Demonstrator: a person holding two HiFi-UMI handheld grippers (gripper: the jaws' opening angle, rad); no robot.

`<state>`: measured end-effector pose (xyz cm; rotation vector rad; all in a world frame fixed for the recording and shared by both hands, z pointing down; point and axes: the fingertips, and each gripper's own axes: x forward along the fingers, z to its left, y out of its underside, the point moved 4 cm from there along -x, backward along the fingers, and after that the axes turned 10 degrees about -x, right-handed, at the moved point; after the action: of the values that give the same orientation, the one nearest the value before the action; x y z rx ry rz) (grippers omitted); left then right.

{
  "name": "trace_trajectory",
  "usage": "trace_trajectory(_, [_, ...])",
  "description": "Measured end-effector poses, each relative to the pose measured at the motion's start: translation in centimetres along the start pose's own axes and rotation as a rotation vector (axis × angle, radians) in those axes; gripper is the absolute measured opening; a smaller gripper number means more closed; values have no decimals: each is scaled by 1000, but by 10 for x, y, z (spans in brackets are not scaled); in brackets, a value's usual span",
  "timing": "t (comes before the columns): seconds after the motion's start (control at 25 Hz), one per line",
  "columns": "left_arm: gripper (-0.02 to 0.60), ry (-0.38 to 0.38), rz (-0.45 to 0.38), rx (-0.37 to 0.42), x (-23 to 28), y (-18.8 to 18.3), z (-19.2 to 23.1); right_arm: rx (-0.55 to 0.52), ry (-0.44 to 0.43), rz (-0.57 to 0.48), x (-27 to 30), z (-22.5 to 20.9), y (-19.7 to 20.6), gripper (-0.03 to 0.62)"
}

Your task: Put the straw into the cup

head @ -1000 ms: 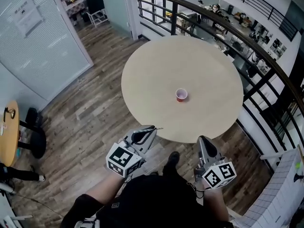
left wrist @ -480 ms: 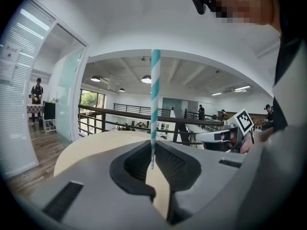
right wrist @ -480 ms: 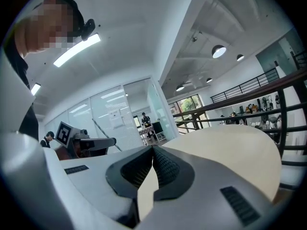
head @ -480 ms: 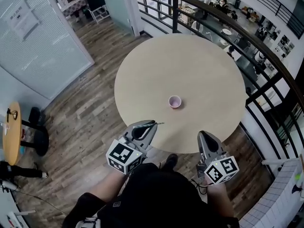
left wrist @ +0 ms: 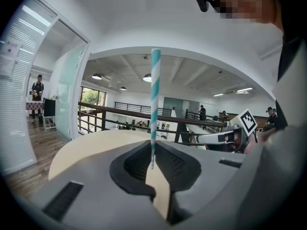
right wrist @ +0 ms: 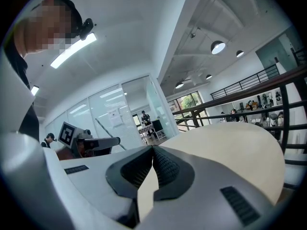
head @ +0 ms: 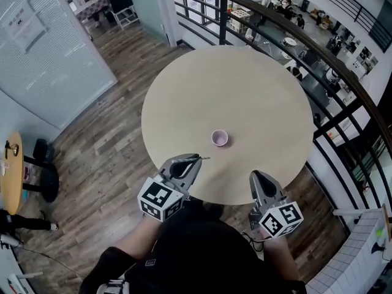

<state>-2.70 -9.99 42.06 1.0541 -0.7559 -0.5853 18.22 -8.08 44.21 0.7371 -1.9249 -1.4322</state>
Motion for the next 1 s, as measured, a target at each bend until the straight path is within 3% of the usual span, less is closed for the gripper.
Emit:
trace_trajectory(0.48, [29,78,23,9,36,-22,49,14,79,19,61,-13,-19,21])
trace_trajectory(1.0, [29,159,106,5,96,-18,94,64,146,71,105,-38,-6,21])
